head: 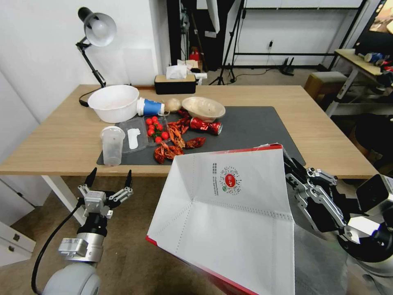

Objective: Pick up the food delivery bag from the floor and place it on the table.

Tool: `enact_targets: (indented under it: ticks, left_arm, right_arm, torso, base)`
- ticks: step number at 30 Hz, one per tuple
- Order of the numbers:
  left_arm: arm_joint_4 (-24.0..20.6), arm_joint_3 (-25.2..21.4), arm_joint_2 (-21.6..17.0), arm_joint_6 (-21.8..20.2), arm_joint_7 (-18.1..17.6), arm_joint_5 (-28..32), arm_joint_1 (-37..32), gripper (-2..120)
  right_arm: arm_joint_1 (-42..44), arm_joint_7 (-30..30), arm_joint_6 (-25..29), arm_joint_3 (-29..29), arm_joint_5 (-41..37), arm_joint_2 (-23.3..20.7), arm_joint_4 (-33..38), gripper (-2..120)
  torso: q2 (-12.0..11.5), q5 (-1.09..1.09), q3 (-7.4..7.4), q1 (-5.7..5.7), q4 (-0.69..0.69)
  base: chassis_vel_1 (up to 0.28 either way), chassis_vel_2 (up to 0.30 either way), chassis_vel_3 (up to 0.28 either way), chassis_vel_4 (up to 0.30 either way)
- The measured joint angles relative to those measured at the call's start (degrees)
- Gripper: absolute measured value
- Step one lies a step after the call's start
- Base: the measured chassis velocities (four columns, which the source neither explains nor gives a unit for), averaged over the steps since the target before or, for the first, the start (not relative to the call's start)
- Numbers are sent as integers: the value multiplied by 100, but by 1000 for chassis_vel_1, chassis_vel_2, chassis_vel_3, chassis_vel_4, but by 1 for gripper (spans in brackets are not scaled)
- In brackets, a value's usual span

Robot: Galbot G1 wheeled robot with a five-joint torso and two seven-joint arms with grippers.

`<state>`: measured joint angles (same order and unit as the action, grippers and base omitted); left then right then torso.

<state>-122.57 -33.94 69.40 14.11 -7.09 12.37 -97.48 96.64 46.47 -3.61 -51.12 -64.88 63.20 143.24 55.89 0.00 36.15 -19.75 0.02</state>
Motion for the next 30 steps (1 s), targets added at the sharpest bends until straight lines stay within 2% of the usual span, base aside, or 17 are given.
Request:
enact_targets:
  ticks: [6,16,26,27,30]
  left_arm:
    - [-14,-33,2,6,-42,-23,-36,100]
    - [-21,38,70,31,-118,-152,-70,100]
    - [-122,51,95,49,-125,-221,-118,100]
    - [-122,51,95,49,-125,-221,-118,100]
    - [-148,68,118,50,-126,-257,-133,100]
  right_arm:
    - [-143,-630,57,-52,-266,-251,0,0]
    - [-360,-1527,333,-37,-473,-408,0,0]
    - [-1128,-2938,468,-80,-1049,-814,0,0]
    - [-1128,-2938,468,-80,-1049,-814,0,0]
    - [-1440,-3323,483,-112,-1235,-1056,1,0]
  torso:
    - [-14,1,-8,6,1]
    - [-27,0,-15,12,0]
    - [-37,2,-20,16,1]
    - [-37,2,-20,16,1]
    - [-39,1,-22,17,1]
  base:
    - [0,0,0,0]
    - [0,0,0,0]
    - [0,0,0,0]
    - [0,0,0,0]
    - [0,0,0,0]
